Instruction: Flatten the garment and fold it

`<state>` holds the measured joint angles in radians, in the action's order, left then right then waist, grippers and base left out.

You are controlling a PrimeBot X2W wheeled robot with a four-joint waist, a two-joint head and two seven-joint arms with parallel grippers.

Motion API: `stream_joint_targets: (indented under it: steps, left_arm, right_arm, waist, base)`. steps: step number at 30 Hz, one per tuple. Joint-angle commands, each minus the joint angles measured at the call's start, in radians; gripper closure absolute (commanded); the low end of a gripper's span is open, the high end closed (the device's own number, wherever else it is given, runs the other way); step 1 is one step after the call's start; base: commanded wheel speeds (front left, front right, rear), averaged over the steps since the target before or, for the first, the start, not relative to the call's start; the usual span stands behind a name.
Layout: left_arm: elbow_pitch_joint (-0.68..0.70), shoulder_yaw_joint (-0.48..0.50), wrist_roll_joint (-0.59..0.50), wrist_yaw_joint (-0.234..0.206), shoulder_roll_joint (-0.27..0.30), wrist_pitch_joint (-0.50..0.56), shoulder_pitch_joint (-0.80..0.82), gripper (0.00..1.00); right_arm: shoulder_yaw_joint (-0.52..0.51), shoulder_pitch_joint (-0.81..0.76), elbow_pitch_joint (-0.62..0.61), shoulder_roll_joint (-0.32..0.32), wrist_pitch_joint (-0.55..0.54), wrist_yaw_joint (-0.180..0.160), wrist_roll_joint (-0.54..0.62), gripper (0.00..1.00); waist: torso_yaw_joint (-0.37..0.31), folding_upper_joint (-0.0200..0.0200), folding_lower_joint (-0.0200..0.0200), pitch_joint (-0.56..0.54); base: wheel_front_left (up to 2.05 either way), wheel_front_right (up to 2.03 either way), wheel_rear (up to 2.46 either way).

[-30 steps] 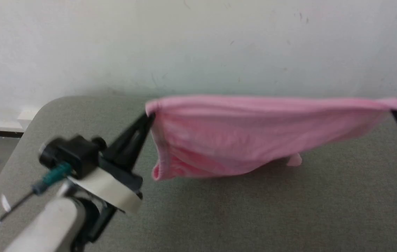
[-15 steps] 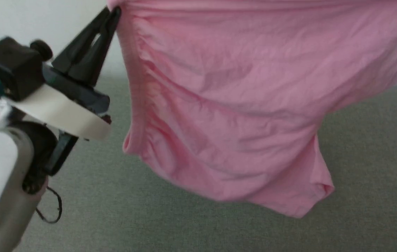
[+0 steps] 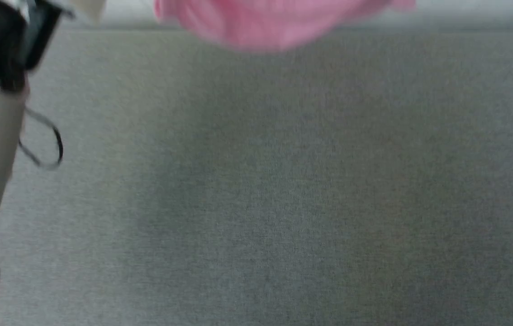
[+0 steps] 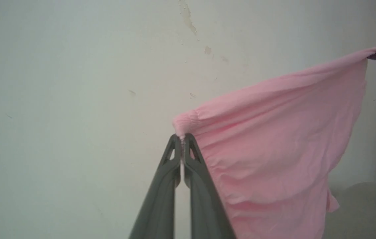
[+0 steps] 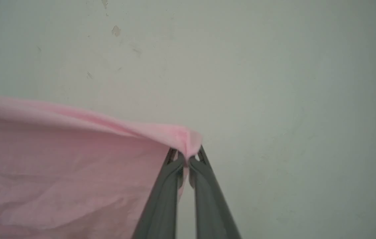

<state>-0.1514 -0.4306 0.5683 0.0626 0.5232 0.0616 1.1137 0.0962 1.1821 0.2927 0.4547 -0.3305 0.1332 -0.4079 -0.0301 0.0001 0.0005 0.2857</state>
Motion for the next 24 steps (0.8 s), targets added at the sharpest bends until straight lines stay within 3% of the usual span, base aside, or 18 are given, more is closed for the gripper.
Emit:
stream_joint_targets:
  steps: [1,6,11,18,24]
  left_arm:
    - [-0.060,0.007,-0.012,0.006,-0.023,-0.035,0.061,1.00]
    - [-0.240,-0.013,-0.038,0.015,-0.100,-0.135,0.156,1.00]
    - [-0.391,-0.059,-0.049,0.029,-0.169,-0.225,0.130,1.00]
    - [-0.518,-0.148,-0.045,0.052,-0.243,-0.302,-0.079,1.00]
    - [-0.530,-0.178,-0.019,0.060,-0.250,-0.319,-0.295,1.00]
  right_arm:
    - [0.000,0.049,0.059,-0.008,0.040,-0.002,0.030,1.00]
    - [0.031,0.115,0.222,-0.045,0.141,-0.002,0.073,1.00]
    - [0.077,0.067,0.334,-0.072,0.214,-0.002,0.058,1.00]
    - [0.175,-0.130,0.406,-0.086,0.281,-0.002,-0.015,1.00]
    - [0.305,-0.332,0.362,-0.021,0.257,-0.002,-0.092,1.00]
  waist:
    - [-0.042,-0.0001,-0.0005,0.140]
    - [-0.032,-0.0001,-0.0005,0.189]
    - [-0.012,-0.0001,-0.0005,0.206]
    - [0.007,-0.0001,-0.0005,0.127]
    - [0.006,-0.0001,-0.0005,0.028]
  base:
    - [0.00,0.00,0.00]
    - [0.00,0.00,0.00]
    - [0.00,0.00,0.00]
    - [0.00,0.00,0.00]
    - [0.00,0.00,0.00]
